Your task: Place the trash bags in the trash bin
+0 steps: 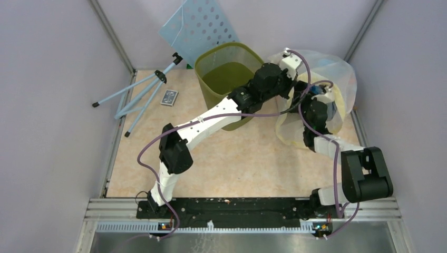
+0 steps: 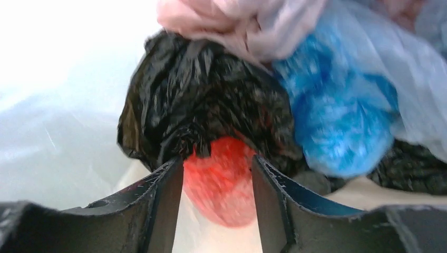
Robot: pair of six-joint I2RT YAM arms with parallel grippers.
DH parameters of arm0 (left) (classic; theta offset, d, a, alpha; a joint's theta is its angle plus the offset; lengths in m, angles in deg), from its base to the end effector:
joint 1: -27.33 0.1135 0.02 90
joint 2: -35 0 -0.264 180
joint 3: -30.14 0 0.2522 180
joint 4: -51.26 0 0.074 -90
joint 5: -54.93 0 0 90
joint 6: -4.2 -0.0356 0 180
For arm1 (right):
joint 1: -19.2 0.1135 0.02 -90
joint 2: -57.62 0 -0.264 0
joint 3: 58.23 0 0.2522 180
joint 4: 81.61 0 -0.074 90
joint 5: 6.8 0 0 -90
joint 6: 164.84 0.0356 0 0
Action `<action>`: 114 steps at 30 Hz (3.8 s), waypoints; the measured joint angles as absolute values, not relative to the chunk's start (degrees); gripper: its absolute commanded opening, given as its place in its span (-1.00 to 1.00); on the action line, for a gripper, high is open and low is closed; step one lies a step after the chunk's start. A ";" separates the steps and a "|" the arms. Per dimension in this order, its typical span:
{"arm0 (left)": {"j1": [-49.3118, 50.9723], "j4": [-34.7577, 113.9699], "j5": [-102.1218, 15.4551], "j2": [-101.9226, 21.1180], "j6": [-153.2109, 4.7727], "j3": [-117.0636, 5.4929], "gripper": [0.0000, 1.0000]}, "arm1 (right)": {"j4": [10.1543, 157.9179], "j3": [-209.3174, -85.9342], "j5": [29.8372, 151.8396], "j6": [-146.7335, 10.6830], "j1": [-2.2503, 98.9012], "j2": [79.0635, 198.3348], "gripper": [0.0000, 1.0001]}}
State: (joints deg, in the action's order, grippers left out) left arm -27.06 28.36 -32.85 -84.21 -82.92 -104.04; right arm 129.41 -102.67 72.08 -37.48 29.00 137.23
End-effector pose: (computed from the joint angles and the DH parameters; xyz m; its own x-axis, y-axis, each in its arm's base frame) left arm 0.2928 -0.4065 0.3940 -0.1199 0.0812 -0.9895 0.7850 0.6179 -0.0444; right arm 0.2842 0.0421 0.2200 -0.0430 0.5968 -0.8012 0.0612 0.8020 0.5941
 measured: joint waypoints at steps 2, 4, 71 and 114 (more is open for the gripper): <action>-27.00 28.31 -32.35 -84.02 -83.45 -104.04 -1.00 | 127.83 -105.88 73.48 -35.68 27.97 138.17 0.29; -26.97 28.20 -31.87 -84.00 -84.02 -104.04 -1.00 | 126.35 -108.26 74.33 -34.35 27.80 138.72 0.38; -27.32 31.22 -31.85 -97.02 -82.18 -103.23 -1.00 | 58.48 -144.15 84.04 -54.61 27.65 95.57 -1.00; -29.03 39.83 -39.83 -75.14 -72.50 -83.84 0.70 | 53.89 -143.21 80.78 -53.56 27.62 95.55 -1.00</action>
